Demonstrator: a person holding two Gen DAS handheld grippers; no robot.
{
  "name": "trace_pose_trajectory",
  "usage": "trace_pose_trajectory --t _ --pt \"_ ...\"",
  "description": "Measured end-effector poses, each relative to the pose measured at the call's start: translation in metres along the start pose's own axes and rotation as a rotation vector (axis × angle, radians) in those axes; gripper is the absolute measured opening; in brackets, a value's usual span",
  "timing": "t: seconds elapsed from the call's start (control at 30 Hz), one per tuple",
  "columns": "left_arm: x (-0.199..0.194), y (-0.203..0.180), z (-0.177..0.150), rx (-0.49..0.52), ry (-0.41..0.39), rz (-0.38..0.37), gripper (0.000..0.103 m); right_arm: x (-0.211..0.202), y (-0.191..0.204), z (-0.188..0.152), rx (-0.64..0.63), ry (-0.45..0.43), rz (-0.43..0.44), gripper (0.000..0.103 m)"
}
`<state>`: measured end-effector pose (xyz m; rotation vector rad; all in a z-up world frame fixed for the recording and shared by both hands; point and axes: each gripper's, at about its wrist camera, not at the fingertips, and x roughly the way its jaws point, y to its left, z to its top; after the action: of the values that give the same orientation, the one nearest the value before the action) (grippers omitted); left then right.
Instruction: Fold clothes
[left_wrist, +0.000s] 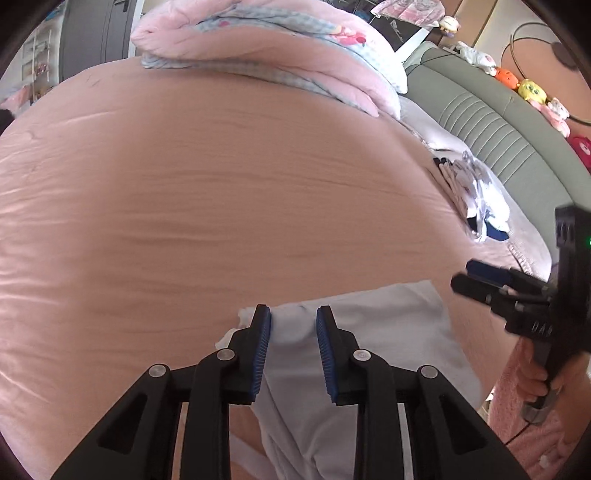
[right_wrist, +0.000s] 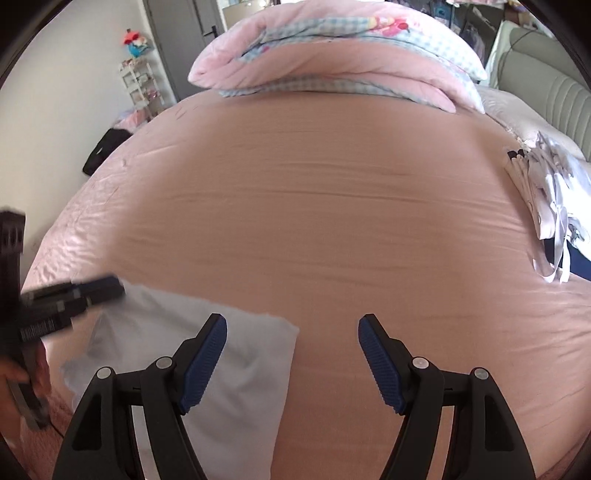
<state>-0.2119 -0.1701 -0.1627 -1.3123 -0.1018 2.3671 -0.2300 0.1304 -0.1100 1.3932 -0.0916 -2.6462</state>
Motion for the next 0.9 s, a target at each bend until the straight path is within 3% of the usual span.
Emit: trace_pose_trajectory --t 0.07,0.1,0.17,0.3,0.33,0.43,0.5,0.6,0.67,0.8,0.9 --pt "0.015 0.003 -0.007 0.007 0.046 0.090 0.030 0.013 0.005 0.000 -0.032 0.046 -0.019 0.073" --pt "0.015 0.003 -0.006 -0.004 0.042 0.101 0.038 0.021 0.007 -0.003 -0.062 0.089 -0.037 0.073" --pt "0.005 0.006 -0.004 -0.028 0.014 0.133 0.038 0.029 0.010 -0.013 -0.102 0.124 -0.078 0.073" --pt "-0.010 0.014 -0.006 -0.021 -0.031 0.428 0.038 0.010 0.004 -0.017 -0.041 0.076 -0.065 0.073" --pt "-0.013 0.013 -0.006 -0.026 -0.046 0.437 0.038 0.002 0.002 -0.016 -0.022 0.055 -0.052 0.073" --pt "-0.029 0.006 -0.003 -0.041 -0.119 0.285 0.038 -0.016 0.010 -0.018 -0.031 0.010 0.037 0.073" --pt "-0.044 -0.006 -0.006 -0.017 -0.147 0.049 0.038 -0.018 0.024 -0.027 -0.095 0.031 0.050 0.073" --pt "-0.040 -0.037 -0.015 0.064 -0.057 -0.209 0.038 -0.017 0.045 -0.048 -0.196 0.071 0.043 0.073" --pt "-0.035 -0.049 -0.025 0.135 0.031 -0.265 0.038 -0.016 0.058 -0.067 -0.273 0.084 0.014 0.074" --pt "-0.028 -0.050 -0.035 0.264 0.125 0.009 0.039 -0.024 0.062 -0.077 -0.320 0.106 -0.036 0.074" --pt "-0.034 -0.038 -0.027 0.260 0.170 0.186 0.042 -0.026 0.059 -0.073 -0.338 0.136 -0.074 0.074"
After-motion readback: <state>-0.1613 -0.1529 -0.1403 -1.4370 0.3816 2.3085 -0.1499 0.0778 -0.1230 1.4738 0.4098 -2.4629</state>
